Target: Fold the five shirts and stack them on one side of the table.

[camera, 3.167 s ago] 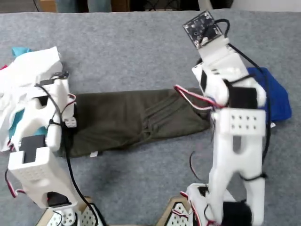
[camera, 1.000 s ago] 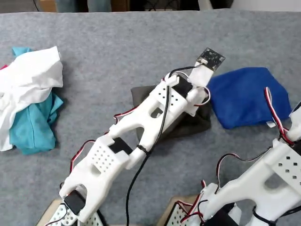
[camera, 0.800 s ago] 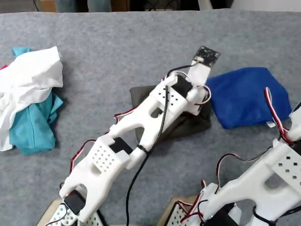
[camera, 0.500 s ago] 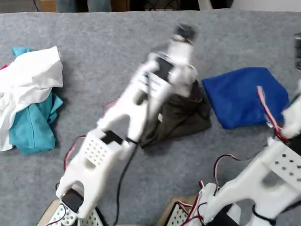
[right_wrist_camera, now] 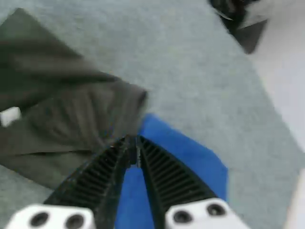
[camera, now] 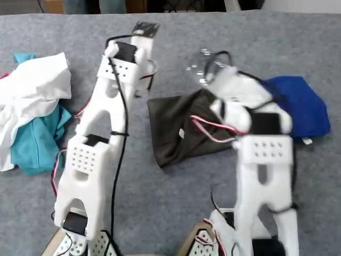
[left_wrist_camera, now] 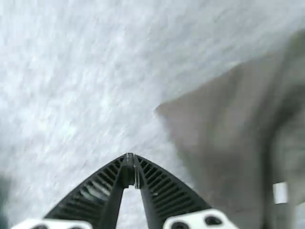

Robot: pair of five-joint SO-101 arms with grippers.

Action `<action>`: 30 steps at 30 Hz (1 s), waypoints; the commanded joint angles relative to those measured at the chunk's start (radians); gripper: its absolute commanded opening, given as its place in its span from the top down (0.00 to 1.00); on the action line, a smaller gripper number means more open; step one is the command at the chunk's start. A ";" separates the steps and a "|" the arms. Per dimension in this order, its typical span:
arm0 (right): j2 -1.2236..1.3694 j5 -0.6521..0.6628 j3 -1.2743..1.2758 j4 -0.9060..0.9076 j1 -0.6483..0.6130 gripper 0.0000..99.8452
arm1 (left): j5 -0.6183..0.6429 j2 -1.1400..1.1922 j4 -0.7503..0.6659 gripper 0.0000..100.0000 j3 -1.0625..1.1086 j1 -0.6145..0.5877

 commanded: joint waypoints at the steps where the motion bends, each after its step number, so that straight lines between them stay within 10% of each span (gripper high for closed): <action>1: 0.174 -0.063 -0.061 -0.035 -0.041 0.99 | -0.032 -0.114 0.009 0.97 0.153 -0.081; 7: 0.516 -0.207 -0.371 0.038 -0.069 0.99 | -0.075 -0.334 -0.086 0.97 0.536 -0.148; 18: 0.889 -0.216 -0.682 0.250 -0.222 0.99 | -0.072 -0.729 -0.726 0.97 1.512 -0.231; 30: 1.052 -0.218 -0.693 0.295 -0.221 0.99 | -0.020 -0.749 -0.832 0.97 1.609 -0.240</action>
